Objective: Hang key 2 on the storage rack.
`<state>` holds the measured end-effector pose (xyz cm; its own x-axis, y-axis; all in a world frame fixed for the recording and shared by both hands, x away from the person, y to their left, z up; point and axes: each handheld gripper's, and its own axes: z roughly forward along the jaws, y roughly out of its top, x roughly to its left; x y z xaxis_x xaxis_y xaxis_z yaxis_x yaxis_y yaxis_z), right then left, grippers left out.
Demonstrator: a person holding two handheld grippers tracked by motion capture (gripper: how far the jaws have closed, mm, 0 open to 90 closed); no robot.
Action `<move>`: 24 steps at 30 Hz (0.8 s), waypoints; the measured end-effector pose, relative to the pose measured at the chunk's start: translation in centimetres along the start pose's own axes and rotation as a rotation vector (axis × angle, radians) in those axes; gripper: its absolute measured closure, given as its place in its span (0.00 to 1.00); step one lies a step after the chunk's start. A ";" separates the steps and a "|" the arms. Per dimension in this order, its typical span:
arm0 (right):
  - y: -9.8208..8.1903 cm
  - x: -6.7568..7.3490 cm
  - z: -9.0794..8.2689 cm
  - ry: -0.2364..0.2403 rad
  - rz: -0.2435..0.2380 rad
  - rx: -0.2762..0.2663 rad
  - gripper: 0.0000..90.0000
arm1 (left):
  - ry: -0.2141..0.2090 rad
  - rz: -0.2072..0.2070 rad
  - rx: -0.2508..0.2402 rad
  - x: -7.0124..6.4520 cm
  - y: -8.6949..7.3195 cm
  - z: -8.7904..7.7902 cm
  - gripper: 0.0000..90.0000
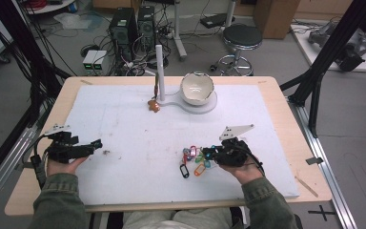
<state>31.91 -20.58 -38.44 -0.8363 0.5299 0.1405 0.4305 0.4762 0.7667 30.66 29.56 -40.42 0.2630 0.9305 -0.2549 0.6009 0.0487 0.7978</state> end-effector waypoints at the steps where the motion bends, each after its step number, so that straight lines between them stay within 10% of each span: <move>1: 0.2 -0.1 -0.1 0.000 -0.002 -0.007 0.93 | -0.001 0.000 -0.002 0.0 0.0 0.0 0.02; 24: 5.0 -1.2 -0.7 0.052 0.039 -0.095 0.93 | -0.008 -0.002 -0.002 0.0 0.0 0.1 0.02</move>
<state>34.85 -19.30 -34.37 -0.8369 0.5088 0.2016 0.4312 0.3861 0.8155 30.75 29.55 -40.49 0.2683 0.9273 -0.2609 0.5997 0.0511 0.7986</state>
